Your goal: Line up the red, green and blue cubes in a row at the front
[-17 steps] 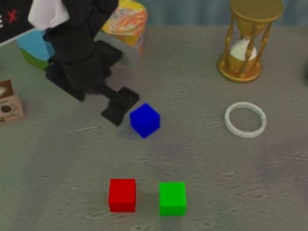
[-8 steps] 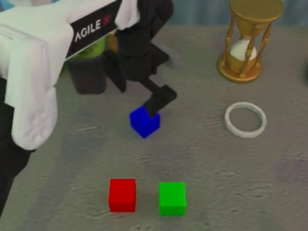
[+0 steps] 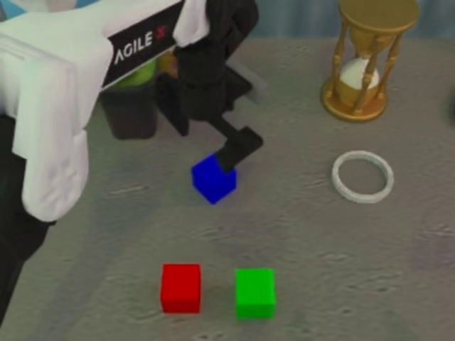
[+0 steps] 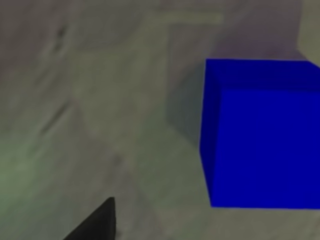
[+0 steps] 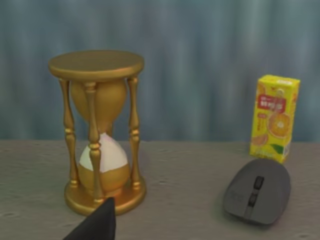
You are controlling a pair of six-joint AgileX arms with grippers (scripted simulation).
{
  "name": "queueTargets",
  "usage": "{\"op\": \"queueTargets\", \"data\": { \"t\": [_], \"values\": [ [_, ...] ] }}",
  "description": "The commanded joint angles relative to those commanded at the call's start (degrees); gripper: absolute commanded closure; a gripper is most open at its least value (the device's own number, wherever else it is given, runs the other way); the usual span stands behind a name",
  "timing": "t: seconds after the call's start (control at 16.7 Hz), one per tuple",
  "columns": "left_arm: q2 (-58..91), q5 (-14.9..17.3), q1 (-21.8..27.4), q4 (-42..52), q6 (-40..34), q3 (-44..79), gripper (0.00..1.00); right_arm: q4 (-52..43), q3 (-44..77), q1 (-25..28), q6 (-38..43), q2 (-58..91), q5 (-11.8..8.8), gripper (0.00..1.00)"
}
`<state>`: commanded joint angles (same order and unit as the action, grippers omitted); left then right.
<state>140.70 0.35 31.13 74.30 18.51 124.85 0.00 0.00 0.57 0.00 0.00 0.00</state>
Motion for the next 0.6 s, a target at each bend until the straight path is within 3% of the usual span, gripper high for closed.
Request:
{"op": "queueTargets", "data": {
  "t": [0.36, 0.6],
  "values": [
    [3.0, 0.0, 0.1, -12.6, 0.0, -9.1, 0.00, 0.0, 0.0, 0.0, 0.0, 0.0, 0.0, 0.00],
    [3.5, 0.0, 0.1, -14.3, 0.0, -10.6, 0.00, 0.0, 0.0, 0.0, 0.0, 0.0, 0.0, 0.00]
  ]
}}
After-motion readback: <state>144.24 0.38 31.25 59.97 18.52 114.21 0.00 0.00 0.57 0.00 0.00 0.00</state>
